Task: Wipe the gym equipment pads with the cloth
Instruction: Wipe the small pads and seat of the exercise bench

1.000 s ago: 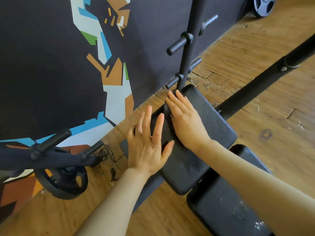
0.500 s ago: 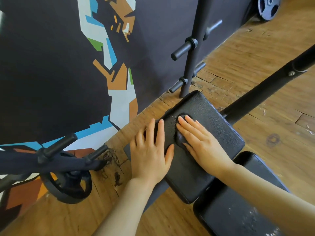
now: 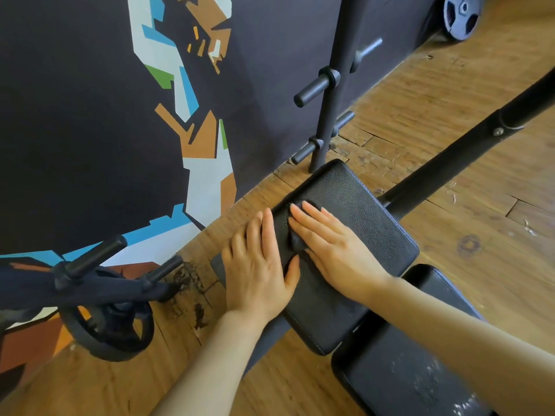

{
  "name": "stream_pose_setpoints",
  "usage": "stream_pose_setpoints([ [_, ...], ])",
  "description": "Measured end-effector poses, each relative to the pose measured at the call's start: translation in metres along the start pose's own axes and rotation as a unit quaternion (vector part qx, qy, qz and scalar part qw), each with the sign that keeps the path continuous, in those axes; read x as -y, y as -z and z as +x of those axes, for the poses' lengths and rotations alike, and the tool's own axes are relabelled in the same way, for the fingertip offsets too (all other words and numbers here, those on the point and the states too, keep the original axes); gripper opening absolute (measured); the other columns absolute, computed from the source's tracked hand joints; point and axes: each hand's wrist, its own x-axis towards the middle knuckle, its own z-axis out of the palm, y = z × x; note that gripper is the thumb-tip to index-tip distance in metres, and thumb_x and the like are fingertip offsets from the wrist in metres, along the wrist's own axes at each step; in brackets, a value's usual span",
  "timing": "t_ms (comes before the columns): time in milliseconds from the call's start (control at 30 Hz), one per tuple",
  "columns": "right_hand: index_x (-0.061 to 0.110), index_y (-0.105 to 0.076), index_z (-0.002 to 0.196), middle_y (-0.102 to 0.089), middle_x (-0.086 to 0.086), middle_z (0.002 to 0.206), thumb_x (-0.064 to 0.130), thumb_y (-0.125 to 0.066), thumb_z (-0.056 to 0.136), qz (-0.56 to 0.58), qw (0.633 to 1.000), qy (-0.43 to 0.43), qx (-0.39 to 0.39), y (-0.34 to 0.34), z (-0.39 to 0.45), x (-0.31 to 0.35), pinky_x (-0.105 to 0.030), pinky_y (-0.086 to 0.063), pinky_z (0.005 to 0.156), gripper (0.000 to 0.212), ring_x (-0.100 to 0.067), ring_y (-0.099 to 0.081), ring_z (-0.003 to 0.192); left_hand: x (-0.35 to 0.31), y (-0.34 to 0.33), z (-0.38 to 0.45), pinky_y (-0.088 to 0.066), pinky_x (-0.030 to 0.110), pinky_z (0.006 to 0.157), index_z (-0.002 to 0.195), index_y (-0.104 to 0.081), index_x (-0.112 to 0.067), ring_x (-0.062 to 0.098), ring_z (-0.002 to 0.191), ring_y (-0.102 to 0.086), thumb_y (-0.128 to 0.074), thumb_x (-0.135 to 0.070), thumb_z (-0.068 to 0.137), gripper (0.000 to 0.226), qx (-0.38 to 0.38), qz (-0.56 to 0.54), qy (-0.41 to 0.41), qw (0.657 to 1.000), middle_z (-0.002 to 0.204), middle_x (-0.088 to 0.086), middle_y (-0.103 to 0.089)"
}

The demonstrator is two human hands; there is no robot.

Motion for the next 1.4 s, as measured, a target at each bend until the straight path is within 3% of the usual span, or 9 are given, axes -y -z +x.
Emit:
stream_pose_setpoints([
  [133,0.002,-0.057,0.129,-0.05,-0.013,0.141,0.024,-0.038,0.095,-0.002,0.999,-0.048,-0.014,-0.007,0.048,0.003,-0.041,-0.027,0.114,0.045,-0.031,-0.04,0.136,0.002,0.0,-0.001,-0.046,0.049,0.092,0.149,-0.024,-0.003,0.038,0.118,-0.05,-0.036,-0.058,0.09,0.081,-0.017,0.0,-0.015,1.0,0.142,0.021,-0.045],
  [300,0.003,-0.052,0.135,-0.044,-0.011,0.146,0.023,-0.041,0.098,0.007,0.999,-0.032,-0.027,-0.008,-0.003,0.006,-0.043,-0.029,0.114,0.043,-0.028,-0.036,0.139,0.001,0.004,-0.001,-0.046,0.048,0.088,0.15,-0.023,-0.004,0.036,0.114,-0.051,-0.033,-0.063,0.092,0.083,-0.012,-0.006,-0.02,1.0,0.141,0.019,-0.043],
  [500,0.002,-0.057,0.129,-0.049,-0.013,0.141,0.025,-0.042,0.096,-0.006,0.998,-0.051,-0.022,-0.009,0.046,0.004,-0.039,-0.025,0.116,0.043,-0.03,-0.039,0.136,0.002,0.003,0.0,-0.044,0.05,0.089,0.15,-0.018,-0.008,0.037,0.114,-0.05,-0.02,-0.067,0.095,0.08,-0.019,-0.011,-0.024,0.999,0.139,0.021,-0.045],
  [700,0.004,-0.054,0.134,-0.046,-0.011,0.144,0.025,-0.041,0.097,-0.006,0.998,-0.043,-0.044,-0.003,0.005,-0.004,-0.04,-0.027,0.115,0.045,-0.027,-0.039,0.137,0.002,0.002,-0.003,-0.044,0.05,0.089,0.149,-0.016,-0.009,0.038,0.115,-0.05,-0.019,-0.064,0.096,0.077,-0.023,-0.009,-0.031,0.999,0.141,0.02,-0.042],
  [900,0.002,-0.05,0.136,-0.046,-0.013,0.145,0.012,-0.056,0.093,0.001,0.98,-0.168,-0.109,-0.012,0.037,0.003,-0.041,-0.022,0.116,0.044,-0.031,-0.036,0.138,0.003,-0.001,-0.001,-0.044,0.049,0.085,0.149,-0.017,-0.008,0.039,0.109,-0.051,-0.023,-0.063,0.096,0.077,-0.043,0.0,-0.043,0.998,0.139,0.022,-0.044],
  [1067,0.004,-0.05,0.136,-0.042,-0.009,0.148,0.023,-0.045,0.096,0.028,0.999,-0.022,-0.012,-0.006,-0.001,0.009,-0.041,-0.022,0.117,0.045,-0.027,-0.031,0.141,0.004,-0.001,-0.003,-0.043,0.048,0.088,0.15,-0.015,-0.011,0.037,0.114,-0.05,-0.017,-0.065,0.095,0.077,-0.035,-0.003,-0.034,0.999,0.142,0.02,-0.041],
  [1167,0.012,-0.042,0.144,-0.031,-0.002,0.154,0.032,-0.037,0.098,0.007,0.999,-0.04,0.02,-0.003,-0.004,0.008,-0.04,-0.015,0.119,0.051,-0.02,-0.02,0.146,0.002,0.0,-0.002,-0.045,0.048,0.09,0.15,-0.017,-0.013,0.037,0.117,-0.05,-0.018,-0.065,0.095,0.076,-0.033,-0.015,-0.034,0.999,0.143,0.019,-0.042],
  [1300,0.009,-0.016,0.152,-0.013,-0.002,0.16,0.012,-0.042,0.085,0.219,0.965,-0.14,-0.017,0.007,-0.007,0.02,-0.031,-0.004,0.121,0.072,-0.011,-0.007,0.148,-0.008,0.01,-0.003,-0.035,0.053,0.102,0.148,-0.027,-0.018,0.036,0.134,-0.038,-0.015,-0.058,0.099,0.065,-0.076,-0.075,-0.004,0.994,0.151,0.017,-0.035],
  [1400,0.016,-0.006,0.152,-0.003,0.001,0.161,0.004,-0.046,0.084,0.309,0.926,-0.202,-0.082,0.007,-0.015,0.02,-0.024,-0.006,0.119,0.08,-0.009,-0.004,0.148,-0.032,0.016,-0.003,-0.037,0.045,0.106,0.141,-0.045,-0.015,0.029,0.133,-0.042,-0.023,-0.044,0.102,0.054,-0.077,-0.147,-0.115,0.979,0.147,0.014,-0.042],
])
